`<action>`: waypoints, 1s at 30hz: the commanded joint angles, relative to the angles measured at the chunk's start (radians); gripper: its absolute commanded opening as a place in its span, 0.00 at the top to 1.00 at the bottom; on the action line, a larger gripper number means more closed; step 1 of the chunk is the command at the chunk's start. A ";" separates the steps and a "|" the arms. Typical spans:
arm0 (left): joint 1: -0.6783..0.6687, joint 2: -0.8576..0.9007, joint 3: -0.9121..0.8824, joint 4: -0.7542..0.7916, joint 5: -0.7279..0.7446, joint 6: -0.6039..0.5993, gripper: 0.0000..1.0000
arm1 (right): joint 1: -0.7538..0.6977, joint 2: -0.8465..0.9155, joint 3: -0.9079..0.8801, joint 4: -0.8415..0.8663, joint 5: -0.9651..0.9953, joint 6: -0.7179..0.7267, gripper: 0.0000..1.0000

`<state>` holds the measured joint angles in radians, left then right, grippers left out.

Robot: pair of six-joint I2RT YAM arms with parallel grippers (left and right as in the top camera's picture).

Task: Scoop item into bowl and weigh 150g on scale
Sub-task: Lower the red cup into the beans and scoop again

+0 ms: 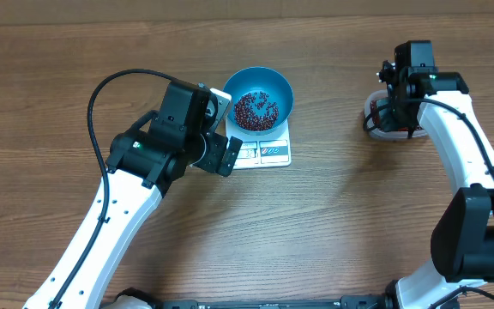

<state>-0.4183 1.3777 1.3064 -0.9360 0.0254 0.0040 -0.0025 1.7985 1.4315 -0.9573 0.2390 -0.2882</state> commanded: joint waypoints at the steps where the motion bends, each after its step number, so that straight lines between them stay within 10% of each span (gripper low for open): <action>1: -0.003 0.008 0.013 0.002 -0.003 0.019 0.00 | 0.019 -0.001 -0.020 0.002 -0.040 0.003 0.97; 30: -0.003 0.008 0.013 0.002 -0.003 0.019 0.00 | 0.040 -0.003 -0.005 0.009 -0.190 0.056 0.96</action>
<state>-0.4183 1.3777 1.3064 -0.9360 0.0254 0.0040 0.0284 1.7985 1.4223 -0.9524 0.1192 -0.2504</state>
